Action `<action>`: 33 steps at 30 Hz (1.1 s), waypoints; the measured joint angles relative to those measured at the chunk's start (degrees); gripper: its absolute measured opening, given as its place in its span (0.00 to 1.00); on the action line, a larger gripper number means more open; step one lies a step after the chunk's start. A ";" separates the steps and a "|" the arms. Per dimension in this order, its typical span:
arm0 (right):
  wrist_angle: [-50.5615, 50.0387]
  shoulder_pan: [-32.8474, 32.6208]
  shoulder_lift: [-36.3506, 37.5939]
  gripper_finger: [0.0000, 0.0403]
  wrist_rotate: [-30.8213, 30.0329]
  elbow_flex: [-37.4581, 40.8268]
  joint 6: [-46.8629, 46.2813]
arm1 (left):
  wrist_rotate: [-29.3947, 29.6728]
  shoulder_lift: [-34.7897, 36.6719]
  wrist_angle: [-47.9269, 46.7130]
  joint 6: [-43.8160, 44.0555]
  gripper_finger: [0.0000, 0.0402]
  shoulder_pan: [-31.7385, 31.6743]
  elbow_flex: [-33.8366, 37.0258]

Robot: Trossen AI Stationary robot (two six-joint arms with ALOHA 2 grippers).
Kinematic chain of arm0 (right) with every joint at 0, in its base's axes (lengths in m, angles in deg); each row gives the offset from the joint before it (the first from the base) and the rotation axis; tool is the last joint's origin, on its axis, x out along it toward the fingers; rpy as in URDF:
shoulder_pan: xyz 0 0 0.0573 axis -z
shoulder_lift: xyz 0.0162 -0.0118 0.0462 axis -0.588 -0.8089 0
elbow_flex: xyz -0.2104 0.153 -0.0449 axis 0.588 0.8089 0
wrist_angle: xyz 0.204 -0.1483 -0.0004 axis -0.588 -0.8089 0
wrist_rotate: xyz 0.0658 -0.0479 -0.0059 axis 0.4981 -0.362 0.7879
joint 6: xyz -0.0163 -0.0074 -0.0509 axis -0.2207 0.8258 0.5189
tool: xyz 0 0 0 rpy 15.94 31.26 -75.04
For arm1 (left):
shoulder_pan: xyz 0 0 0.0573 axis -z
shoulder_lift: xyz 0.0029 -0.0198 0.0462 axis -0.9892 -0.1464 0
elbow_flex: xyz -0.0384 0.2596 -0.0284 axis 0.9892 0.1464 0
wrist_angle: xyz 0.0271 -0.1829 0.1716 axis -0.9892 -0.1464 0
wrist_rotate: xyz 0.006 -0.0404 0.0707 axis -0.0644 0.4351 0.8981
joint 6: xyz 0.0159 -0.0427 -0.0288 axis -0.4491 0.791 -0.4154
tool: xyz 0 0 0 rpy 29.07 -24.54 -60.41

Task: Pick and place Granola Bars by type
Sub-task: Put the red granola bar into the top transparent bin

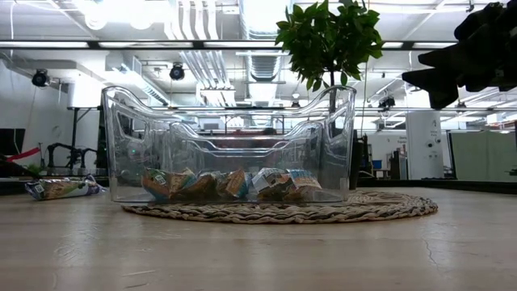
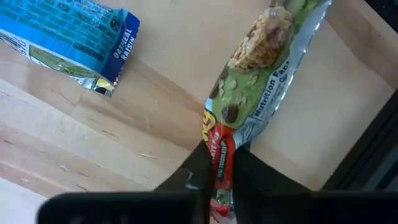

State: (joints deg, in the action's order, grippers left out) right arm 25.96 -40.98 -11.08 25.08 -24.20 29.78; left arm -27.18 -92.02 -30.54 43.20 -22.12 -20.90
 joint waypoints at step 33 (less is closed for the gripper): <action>-0.02 0.00 0.02 0.56 0.00 0.00 0.00 | 0.69 12.40 -12.08 11.73 0.00 -33.44 -8.17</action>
State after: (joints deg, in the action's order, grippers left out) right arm 25.94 -40.98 -11.06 25.08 -24.20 29.78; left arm -26.49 -79.62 -42.62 54.93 -55.56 -29.08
